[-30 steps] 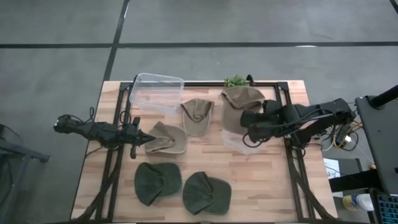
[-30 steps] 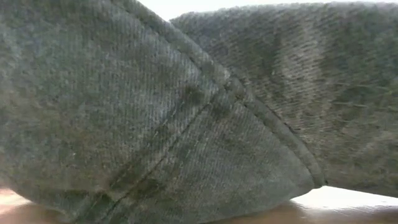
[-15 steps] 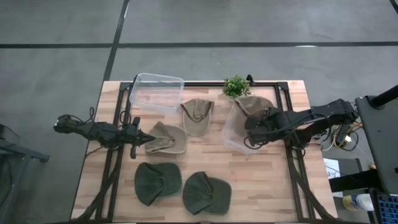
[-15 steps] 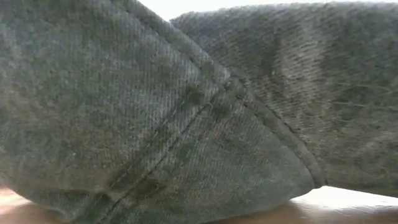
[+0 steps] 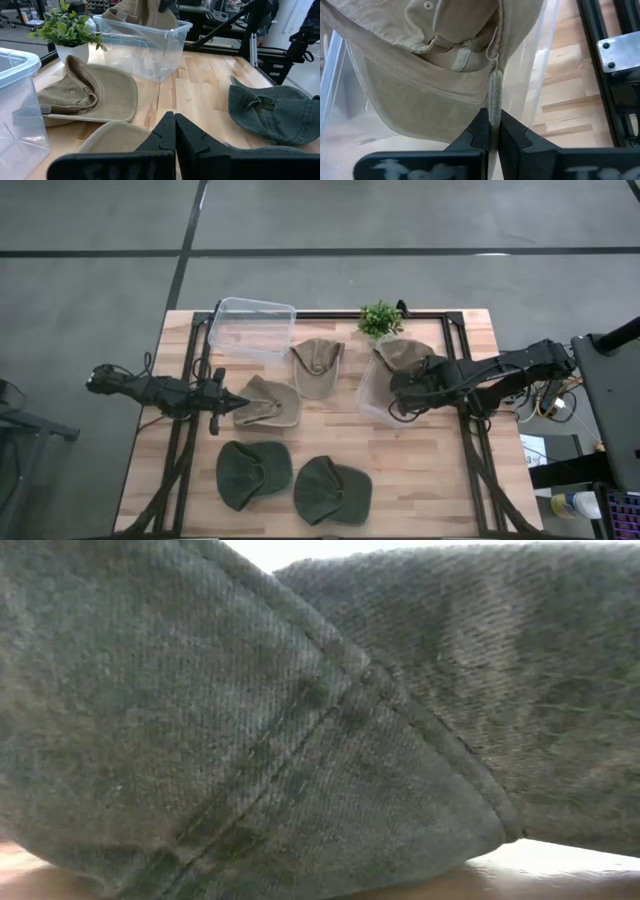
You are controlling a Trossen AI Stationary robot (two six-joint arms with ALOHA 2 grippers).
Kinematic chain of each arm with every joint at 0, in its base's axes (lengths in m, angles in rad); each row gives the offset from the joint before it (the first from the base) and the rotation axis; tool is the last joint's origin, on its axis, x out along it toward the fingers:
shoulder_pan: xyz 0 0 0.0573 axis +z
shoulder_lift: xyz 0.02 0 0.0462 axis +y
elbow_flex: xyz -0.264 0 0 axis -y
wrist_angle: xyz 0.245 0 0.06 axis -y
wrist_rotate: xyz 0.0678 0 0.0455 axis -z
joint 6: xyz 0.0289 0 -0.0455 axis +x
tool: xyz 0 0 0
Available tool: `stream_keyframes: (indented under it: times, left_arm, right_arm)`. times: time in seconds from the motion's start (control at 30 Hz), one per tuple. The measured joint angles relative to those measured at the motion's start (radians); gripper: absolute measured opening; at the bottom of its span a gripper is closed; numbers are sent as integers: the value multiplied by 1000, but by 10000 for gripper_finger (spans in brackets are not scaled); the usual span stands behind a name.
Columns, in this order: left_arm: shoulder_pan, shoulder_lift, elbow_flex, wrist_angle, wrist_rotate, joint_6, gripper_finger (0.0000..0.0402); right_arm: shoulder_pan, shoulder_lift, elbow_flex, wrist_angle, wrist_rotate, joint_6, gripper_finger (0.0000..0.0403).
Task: Pick & Place hat
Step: Put the bottom brown cap into the right transparent bin, then put the top brown cap into the right transparent bin
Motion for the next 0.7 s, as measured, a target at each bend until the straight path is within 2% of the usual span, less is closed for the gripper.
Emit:
stream_keyframes:
  times: [0.13,0.47,0.6,0.7]
  left_arm:
    - [0,0,0,0,0,0,0]
    - [0,0,0,0,0,0,0]
    - [0,0,0,0,0,0,0]
    - [0,0,0,0,0,0,0]
  right_arm:
    - [0,0,-1,11,0,-9,51]
    - [0,0,1,8,35,-88,202]
    - [0,-5,31,4,43,-181,233]
    - [1,-2,63,44,90,-264,243]
